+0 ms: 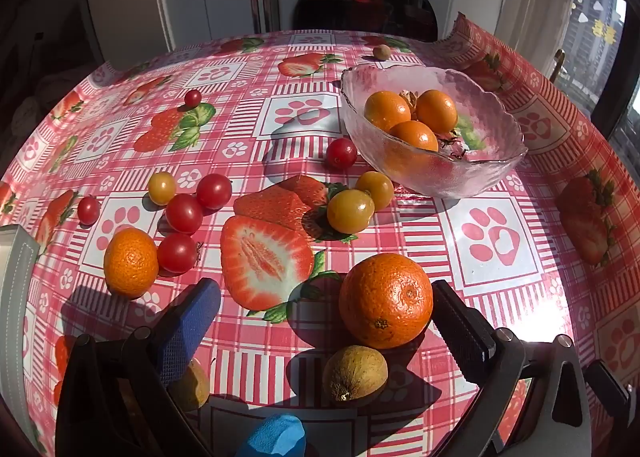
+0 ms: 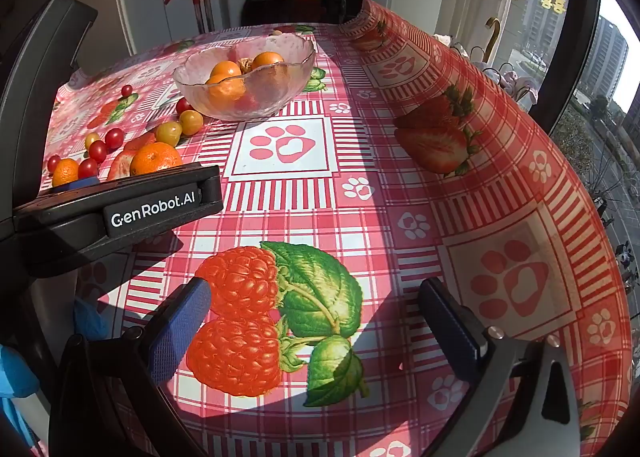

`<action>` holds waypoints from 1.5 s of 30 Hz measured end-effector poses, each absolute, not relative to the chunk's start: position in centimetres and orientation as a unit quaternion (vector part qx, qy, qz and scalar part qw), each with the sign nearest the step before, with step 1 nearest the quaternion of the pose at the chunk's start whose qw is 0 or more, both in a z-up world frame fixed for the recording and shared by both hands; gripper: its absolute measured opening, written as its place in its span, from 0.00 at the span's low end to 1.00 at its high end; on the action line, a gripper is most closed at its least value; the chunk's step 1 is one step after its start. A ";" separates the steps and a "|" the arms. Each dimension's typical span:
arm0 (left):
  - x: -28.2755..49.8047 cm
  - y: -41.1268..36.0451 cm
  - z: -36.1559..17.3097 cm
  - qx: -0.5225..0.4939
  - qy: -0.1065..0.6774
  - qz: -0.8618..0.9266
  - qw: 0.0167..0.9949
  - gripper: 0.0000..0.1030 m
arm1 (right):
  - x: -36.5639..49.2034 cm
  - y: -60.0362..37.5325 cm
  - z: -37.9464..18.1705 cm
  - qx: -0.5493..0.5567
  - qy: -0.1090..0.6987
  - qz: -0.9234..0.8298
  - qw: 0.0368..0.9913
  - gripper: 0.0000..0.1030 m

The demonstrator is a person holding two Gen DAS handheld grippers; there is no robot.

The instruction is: Organize fruits

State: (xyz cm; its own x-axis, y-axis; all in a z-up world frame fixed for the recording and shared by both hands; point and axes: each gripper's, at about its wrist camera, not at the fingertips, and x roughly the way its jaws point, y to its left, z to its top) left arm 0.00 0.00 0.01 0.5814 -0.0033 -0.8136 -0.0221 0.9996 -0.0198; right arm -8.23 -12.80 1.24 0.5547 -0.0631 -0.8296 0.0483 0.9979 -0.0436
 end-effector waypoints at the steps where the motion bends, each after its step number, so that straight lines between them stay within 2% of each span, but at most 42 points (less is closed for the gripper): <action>1: 0.0 0.0 0.0 -0.011 0.457 0.003 0.890 1.00 | -8.2 -12.8 1.2 -0.008 0.470 -0.032 0.882 1.00; 6: 0.3 0.4 0.5 -0.003 0.501 -0.025 0.865 1.00 | -8.2 -12.8 1.2 -0.007 0.473 -0.031 0.881 1.00; 12: -3.1 3.3 5.7 -0.026 0.462 -0.049 0.885 1.00 | -7.0 -12.7 0.9 -0.009 0.509 -0.033 0.860 1.00; 14: -3.9 5.0 6.6 -0.028 0.463 -0.047 0.885 1.00 | -6.2 -12.8 1.0 -0.003 0.549 -0.042 0.835 1.00; 17: -5.7 8.2 7.2 -0.031 0.479 -0.032 0.877 1.00 | -6.5 -12.2 2.2 0.006 0.564 -0.039 0.825 1.00; 27: -10.1 15.1 4.9 0.013 0.565 0.019 0.825 1.00 | -9.9 -7.0 3.6 -0.001 0.605 0.020 0.796 1.00; 45: -11.7 16.6 2.6 0.017 0.618 0.042 0.785 1.00 | -10.5 -3.6 4.3 0.045 0.631 0.076 0.771 1.00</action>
State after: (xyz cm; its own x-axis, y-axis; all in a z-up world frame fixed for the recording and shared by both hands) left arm -11.70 16.62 2.59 0.2336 0.0862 -0.9685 -0.0447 0.9960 0.0779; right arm -10.45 -3.61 4.26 0.1914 0.1739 -0.9660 -0.0597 0.9844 0.1654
